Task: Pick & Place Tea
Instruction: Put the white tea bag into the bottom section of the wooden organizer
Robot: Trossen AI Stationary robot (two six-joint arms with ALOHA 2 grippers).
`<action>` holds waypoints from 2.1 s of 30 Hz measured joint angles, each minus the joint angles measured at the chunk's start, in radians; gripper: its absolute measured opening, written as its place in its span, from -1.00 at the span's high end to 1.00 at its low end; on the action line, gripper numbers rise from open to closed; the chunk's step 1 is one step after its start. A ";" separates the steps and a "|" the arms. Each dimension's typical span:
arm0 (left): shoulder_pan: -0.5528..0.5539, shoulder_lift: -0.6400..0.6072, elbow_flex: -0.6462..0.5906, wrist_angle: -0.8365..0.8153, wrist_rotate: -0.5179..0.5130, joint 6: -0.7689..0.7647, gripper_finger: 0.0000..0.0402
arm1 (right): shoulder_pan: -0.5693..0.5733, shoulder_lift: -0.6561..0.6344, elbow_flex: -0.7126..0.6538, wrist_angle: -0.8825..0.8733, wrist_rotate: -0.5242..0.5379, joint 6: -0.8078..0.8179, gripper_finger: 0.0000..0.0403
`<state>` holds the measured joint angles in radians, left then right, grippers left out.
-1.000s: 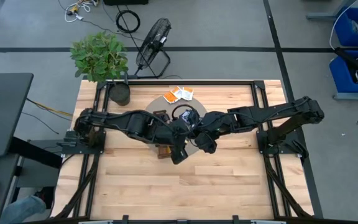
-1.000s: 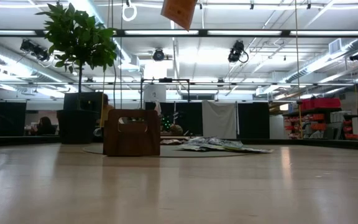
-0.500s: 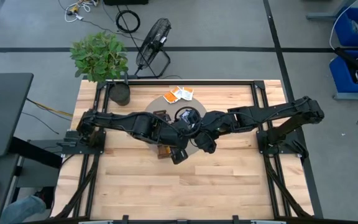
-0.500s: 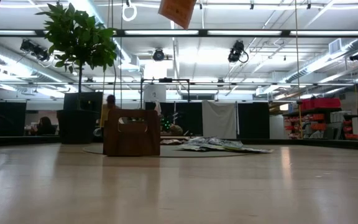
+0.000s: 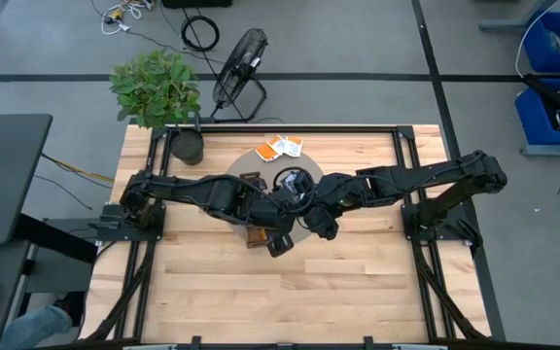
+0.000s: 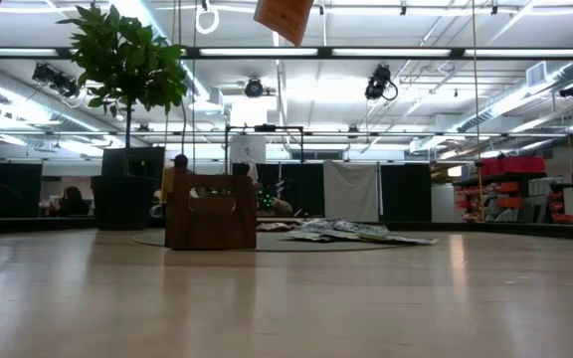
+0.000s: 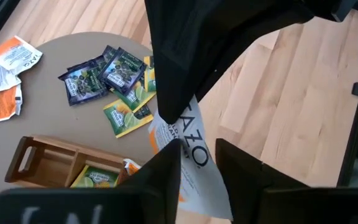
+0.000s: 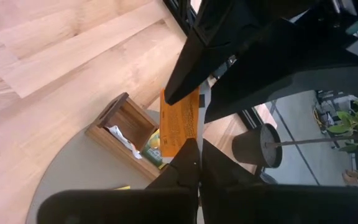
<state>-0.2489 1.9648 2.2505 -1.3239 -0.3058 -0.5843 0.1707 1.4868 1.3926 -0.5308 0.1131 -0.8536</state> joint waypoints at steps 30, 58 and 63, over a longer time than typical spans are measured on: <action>-0.100 -0.001 0.000 -0.249 -0.280 -0.492 0.99 | 0.003 -0.186 0.000 -0.225 0.001 0.284 0.59; -0.118 0.261 -0.001 -0.248 -0.321 -1.055 1.00 | 0.088 -0.435 -0.316 -0.183 -0.023 0.499 0.58; -0.086 0.281 -0.001 -0.248 -0.272 -1.031 1.00 | 0.102 -0.435 -0.330 -0.171 -0.023 0.500 0.58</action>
<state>-0.3351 2.2462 2.2498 -1.5718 -0.5780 -1.6149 0.2729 1.0519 1.0622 -0.7021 0.0898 -0.3534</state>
